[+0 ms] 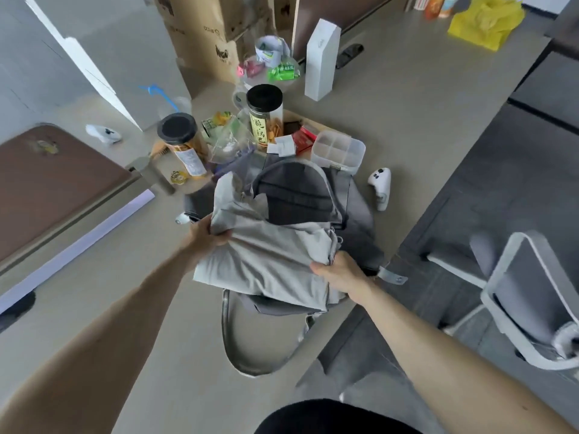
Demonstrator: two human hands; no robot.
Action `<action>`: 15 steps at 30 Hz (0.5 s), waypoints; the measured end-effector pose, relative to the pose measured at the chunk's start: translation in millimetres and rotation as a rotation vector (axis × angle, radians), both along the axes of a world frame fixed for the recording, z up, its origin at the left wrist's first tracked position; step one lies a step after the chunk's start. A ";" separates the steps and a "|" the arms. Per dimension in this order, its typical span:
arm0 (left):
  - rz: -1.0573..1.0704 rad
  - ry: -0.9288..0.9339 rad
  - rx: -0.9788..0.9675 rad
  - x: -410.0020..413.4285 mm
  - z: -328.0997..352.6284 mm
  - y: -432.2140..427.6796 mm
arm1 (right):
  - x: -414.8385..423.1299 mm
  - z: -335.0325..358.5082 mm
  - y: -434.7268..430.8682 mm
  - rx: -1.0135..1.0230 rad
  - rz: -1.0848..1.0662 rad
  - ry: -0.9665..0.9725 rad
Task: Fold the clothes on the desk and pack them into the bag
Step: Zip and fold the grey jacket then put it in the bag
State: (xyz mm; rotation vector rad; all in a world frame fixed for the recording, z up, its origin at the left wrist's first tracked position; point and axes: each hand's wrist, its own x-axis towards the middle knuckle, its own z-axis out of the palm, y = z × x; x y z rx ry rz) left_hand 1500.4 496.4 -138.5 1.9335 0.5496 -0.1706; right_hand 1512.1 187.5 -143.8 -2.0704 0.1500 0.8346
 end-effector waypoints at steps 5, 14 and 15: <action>-0.173 0.206 0.196 -1.0 -47.6 12.6 | 12.5 -5.6 4.3 -0.267 0.364 0.020; -0.224 0.196 0.292 -14.8 -50.0 12.2 | 95.2 -19.0 -11.9 -0.466 0.612 -0.400; -0.251 0.208 0.292 -15.7 -50.2 14.8 | 101.0 -24.4 -12.5 -0.494 0.698 -0.361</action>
